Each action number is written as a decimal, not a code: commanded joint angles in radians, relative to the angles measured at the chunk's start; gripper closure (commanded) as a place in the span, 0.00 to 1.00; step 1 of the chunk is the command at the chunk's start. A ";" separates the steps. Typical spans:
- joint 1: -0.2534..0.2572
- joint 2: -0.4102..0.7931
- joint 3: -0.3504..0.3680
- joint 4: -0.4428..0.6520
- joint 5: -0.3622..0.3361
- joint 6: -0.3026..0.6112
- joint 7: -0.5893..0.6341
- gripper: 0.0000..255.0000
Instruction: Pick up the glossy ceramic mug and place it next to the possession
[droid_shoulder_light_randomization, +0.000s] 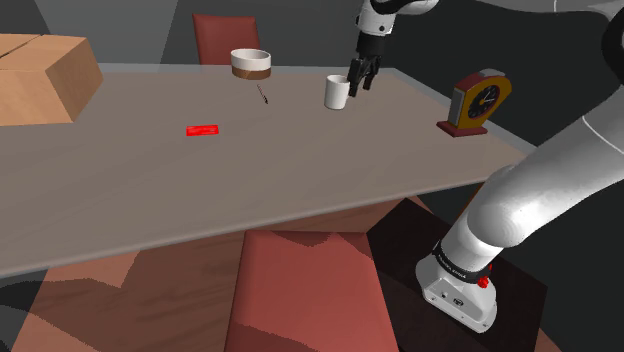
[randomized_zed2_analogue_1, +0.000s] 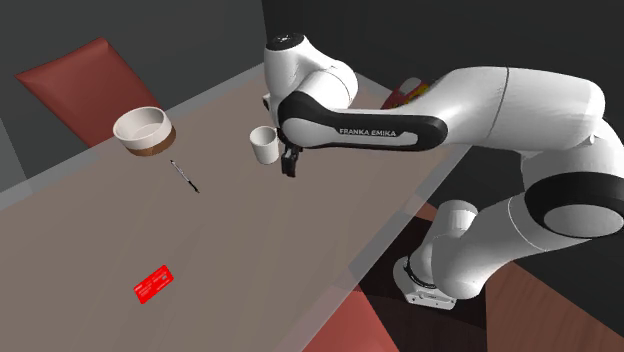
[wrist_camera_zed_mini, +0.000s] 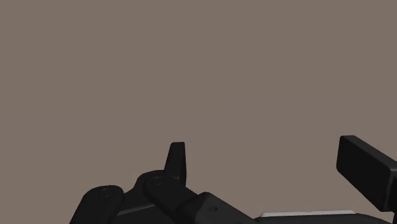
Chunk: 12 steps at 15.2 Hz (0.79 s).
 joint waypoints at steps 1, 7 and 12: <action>0.000 0.075 -0.004 0.068 -0.001 0.018 -0.006 0.00; -0.010 0.291 -0.022 0.292 0.004 0.045 -0.034 0.00; -0.018 0.390 -0.027 0.383 0.010 0.068 -0.046 0.00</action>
